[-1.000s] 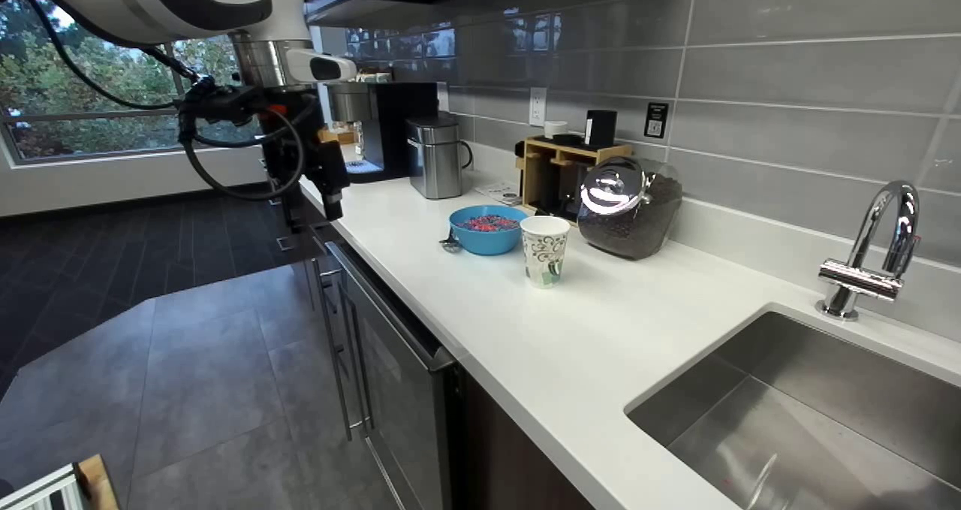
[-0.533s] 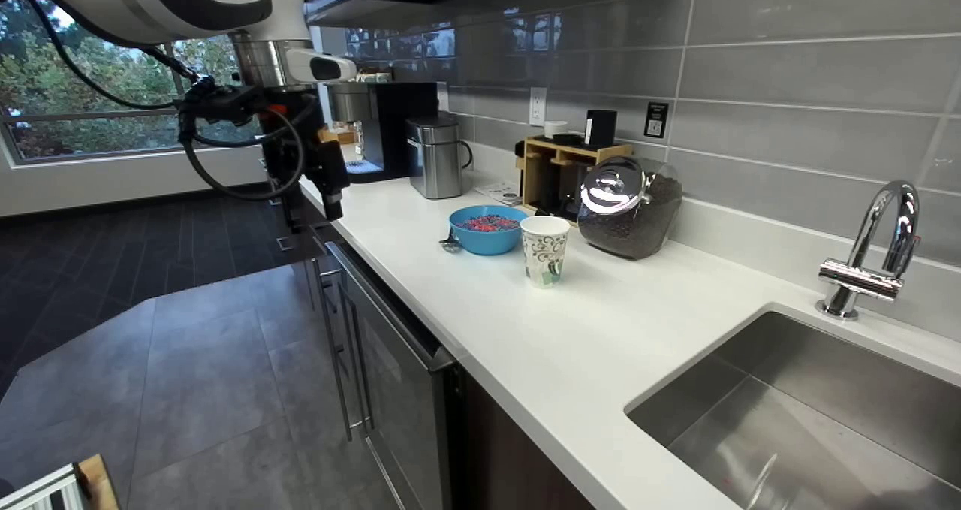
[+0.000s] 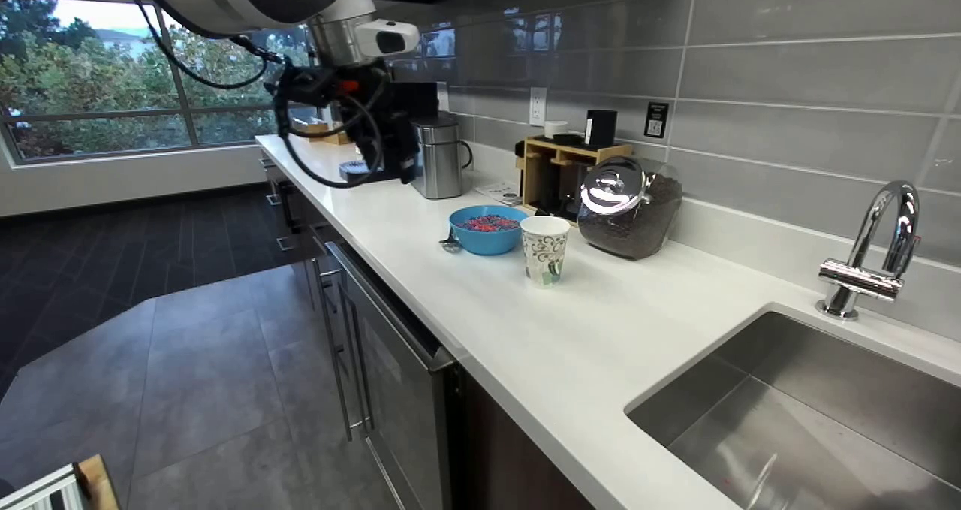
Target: Remove the lid from the glass jug
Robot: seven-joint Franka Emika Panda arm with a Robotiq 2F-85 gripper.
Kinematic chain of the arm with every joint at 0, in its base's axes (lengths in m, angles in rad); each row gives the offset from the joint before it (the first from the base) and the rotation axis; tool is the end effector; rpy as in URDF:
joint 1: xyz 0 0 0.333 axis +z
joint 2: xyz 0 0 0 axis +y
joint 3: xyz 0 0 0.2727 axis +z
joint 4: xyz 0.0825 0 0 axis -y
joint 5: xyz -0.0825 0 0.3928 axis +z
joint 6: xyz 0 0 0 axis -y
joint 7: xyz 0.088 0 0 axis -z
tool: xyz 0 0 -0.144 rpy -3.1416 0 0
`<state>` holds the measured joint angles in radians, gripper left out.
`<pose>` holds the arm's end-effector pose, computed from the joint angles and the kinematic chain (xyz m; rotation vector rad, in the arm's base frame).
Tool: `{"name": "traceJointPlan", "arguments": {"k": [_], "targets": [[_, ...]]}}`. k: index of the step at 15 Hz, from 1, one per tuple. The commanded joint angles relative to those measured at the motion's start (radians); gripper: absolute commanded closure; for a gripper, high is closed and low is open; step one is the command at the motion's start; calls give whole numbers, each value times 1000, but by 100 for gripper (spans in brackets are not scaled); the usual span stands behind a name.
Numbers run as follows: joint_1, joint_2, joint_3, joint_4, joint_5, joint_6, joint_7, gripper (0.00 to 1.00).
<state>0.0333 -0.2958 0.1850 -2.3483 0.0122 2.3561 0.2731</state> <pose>0.5010 0.1109 0.3954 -3.0757 0.0952 -0.4661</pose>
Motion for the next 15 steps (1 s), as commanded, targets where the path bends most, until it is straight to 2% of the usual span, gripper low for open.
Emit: {"name": "traceJointPlan", "arguments": {"k": [1, 4, 6, 7, 11, 15], "targets": [[-53, 165, -17, 135, -118, 186, 60, 0], [-85, 271, -51, 221, -240, 337, 110, 0], [-88, 342, -85, 282, -298, 386, 152, 0], [-109, 377, -79, 312, -322, 401, 175, 0], [-107, 516, -123, 459, -367, 409, 220, 0], [-102, 641, -158, 594, -387, 440, 198, 0]]}}
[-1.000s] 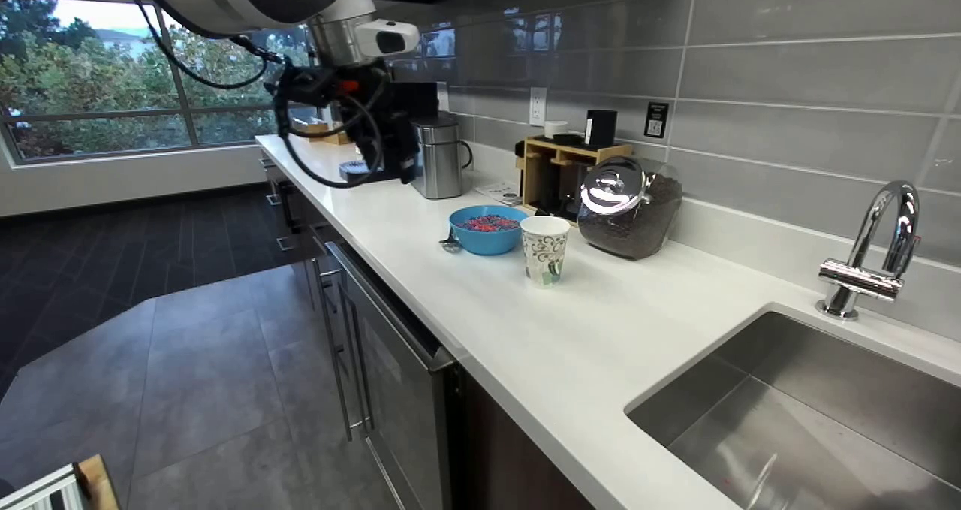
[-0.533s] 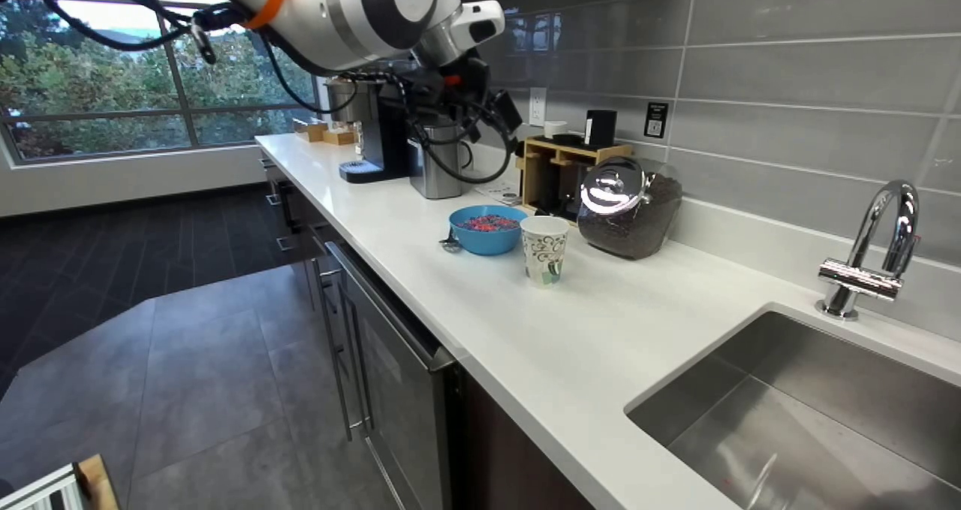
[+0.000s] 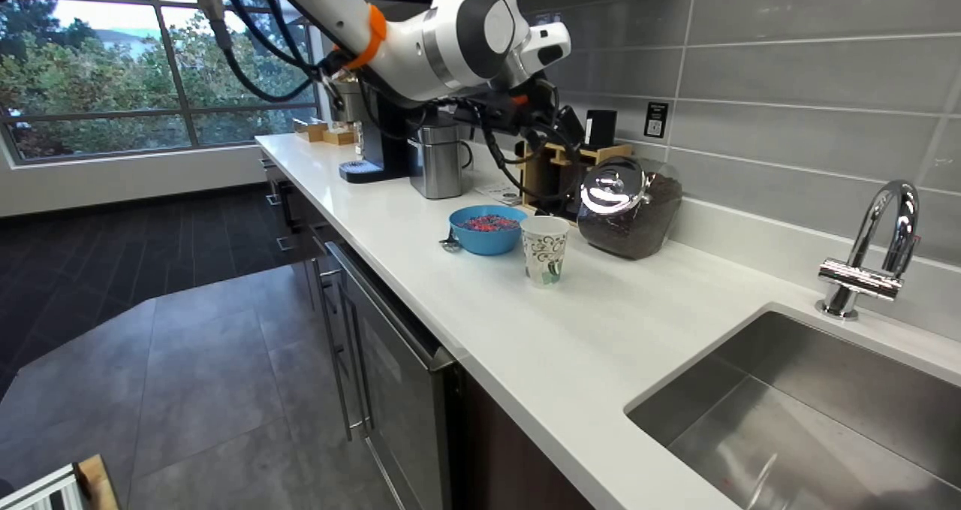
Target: Remove the lid from the glass jug
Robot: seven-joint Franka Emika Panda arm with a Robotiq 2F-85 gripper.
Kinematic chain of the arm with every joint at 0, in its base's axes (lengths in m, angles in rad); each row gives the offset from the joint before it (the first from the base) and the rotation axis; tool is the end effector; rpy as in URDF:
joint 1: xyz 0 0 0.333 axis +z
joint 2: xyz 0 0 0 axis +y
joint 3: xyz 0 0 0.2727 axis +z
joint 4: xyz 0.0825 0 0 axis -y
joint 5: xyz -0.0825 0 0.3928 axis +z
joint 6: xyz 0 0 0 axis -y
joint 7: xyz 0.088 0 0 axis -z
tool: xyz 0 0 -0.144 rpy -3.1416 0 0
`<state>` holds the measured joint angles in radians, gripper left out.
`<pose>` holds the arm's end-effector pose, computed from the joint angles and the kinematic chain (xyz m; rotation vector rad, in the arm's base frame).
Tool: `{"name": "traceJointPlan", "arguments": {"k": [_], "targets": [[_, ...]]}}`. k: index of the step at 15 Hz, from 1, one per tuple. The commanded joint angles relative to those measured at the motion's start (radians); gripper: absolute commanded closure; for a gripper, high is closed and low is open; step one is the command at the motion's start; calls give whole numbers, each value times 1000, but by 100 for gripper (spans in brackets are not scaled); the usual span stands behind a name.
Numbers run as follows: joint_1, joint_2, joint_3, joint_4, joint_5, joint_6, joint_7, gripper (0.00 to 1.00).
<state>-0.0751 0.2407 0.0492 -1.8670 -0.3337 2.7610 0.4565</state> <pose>0.6814 -0.0100 0.3863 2.8846 -0.3174 1.0214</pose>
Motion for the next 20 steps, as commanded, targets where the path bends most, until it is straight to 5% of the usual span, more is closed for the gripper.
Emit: {"name": "traceJointPlan", "arguments": {"k": [1, 20], "targets": [[7, 130, -29, 140, -46, 40, 9, 0], [6, 239, -56, 235, -29, 63, 4, 0]]}}
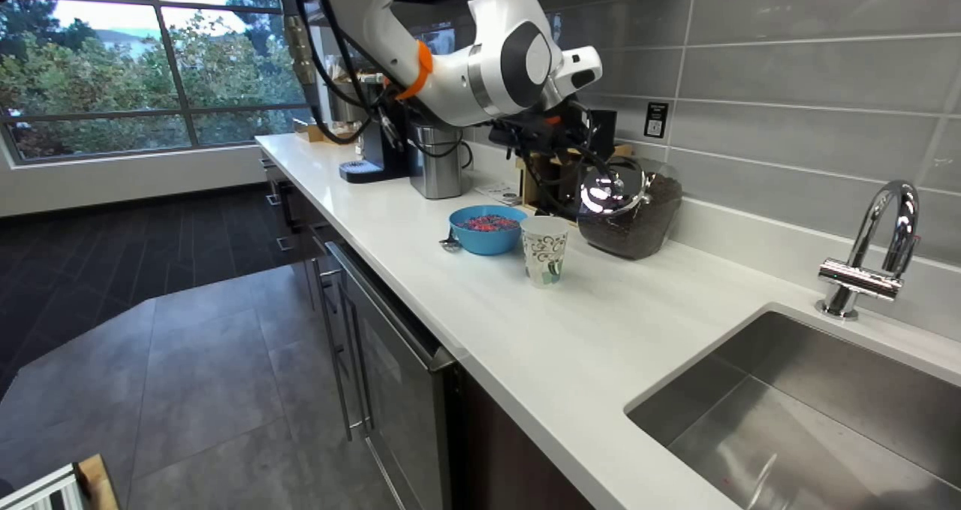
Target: Remove the lid from the glass jug
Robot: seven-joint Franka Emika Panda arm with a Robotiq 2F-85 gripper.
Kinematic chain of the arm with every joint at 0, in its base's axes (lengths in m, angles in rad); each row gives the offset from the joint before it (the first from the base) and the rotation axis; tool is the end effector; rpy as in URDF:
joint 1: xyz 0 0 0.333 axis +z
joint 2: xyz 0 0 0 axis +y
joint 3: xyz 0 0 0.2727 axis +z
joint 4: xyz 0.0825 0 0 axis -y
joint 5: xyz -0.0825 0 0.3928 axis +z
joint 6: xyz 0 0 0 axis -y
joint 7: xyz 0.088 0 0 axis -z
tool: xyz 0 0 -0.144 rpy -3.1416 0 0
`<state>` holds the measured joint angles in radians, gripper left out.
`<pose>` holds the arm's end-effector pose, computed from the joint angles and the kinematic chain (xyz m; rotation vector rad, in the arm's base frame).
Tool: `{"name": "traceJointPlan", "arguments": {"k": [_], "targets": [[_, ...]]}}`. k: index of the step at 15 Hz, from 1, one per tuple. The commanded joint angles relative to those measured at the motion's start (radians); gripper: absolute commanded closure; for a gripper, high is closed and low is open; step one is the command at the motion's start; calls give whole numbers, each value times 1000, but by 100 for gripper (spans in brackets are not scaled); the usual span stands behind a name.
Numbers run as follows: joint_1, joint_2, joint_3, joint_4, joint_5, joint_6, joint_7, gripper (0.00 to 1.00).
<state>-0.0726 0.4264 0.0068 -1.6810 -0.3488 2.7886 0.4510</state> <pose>0.7248 -0.0370 0.3592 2.8460 -0.3329 1.0512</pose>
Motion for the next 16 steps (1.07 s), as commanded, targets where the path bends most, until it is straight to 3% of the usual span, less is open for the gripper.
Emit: {"name": "traceJointPlan", "arguments": {"k": [1, 10, 12, 13, 16], "targets": [[2, 67, -11, 62, -7, 39, 8, 0], [8, 198, -32, 222, -7, 78, 18, 2], [7, 219, -32, 250, -4, 72, 14, 19], [8, 229, -34, 262, -5, 70, 13, 20], [9, 254, -36, 292, -6, 65, 11, 43]]}}
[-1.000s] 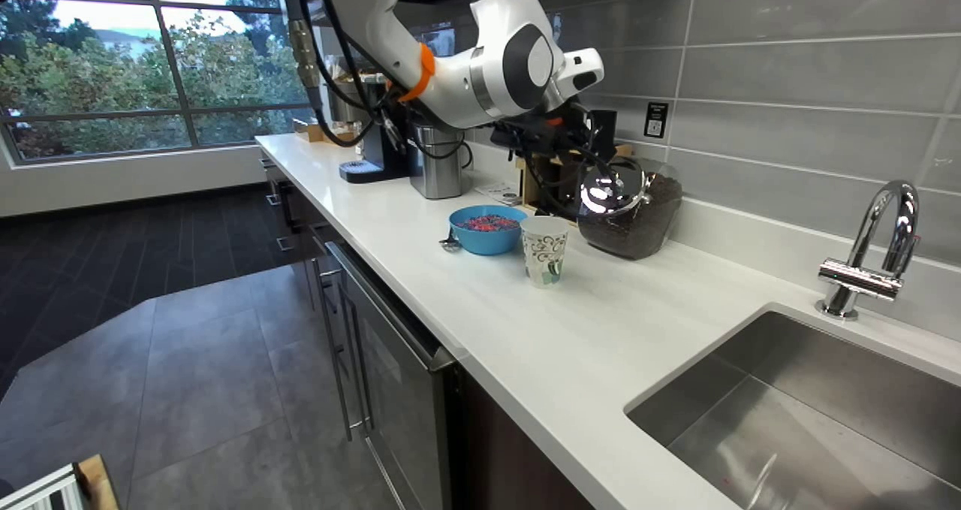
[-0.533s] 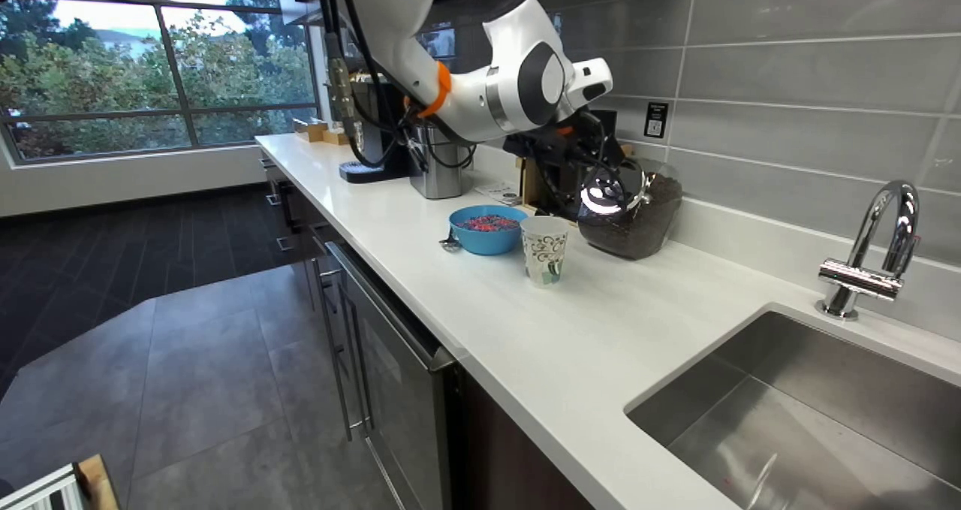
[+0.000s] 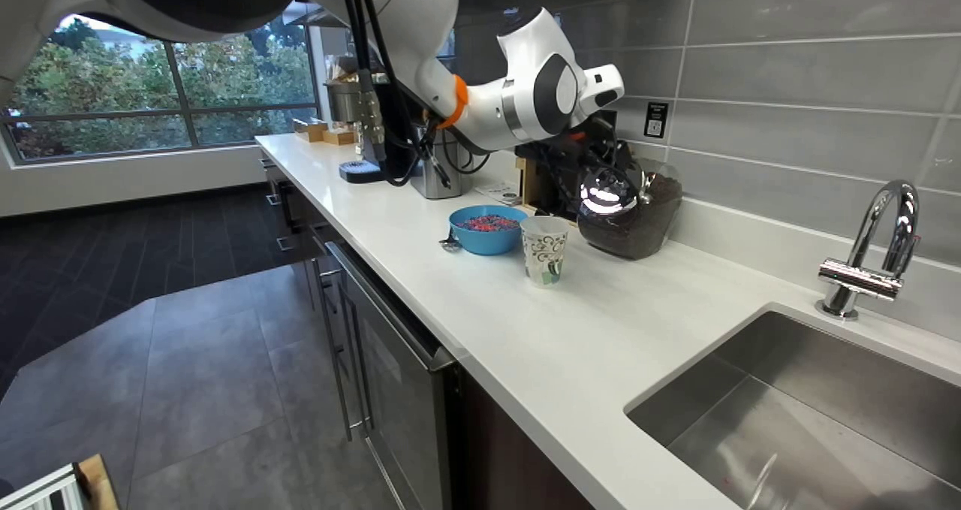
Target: Remove the lid from the glass jug
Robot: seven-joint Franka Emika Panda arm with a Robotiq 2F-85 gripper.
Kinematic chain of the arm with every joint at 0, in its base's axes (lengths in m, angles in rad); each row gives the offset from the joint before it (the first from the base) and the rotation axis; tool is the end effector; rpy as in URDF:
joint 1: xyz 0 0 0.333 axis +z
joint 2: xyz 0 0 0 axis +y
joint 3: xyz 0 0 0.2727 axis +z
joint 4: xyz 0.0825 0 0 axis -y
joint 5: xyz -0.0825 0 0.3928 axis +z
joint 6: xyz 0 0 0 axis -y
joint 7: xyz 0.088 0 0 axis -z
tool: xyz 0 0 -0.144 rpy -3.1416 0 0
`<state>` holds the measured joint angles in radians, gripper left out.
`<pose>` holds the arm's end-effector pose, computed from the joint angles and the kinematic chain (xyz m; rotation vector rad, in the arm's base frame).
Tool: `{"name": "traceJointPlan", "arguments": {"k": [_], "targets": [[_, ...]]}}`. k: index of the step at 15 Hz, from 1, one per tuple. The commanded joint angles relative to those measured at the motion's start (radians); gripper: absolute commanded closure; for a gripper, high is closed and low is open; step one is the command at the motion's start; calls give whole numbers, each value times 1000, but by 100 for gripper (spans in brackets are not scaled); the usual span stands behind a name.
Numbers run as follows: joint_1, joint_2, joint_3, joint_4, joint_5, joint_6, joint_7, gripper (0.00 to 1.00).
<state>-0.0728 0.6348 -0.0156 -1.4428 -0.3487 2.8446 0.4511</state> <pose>0.7721 -0.0516 0.3402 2.7998 -0.3369 1.1683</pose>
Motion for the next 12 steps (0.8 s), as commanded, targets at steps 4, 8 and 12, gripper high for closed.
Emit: {"name": "traceJointPlan", "arguments": {"k": [4, 8, 12], "targets": [[13, 70, -24, 78, -10, -2, 15, 48], [22, 85, -39, 93, -12, -3, 20, 53], [34, 74, -51, 83, -13, -13, 26, 78]]}}
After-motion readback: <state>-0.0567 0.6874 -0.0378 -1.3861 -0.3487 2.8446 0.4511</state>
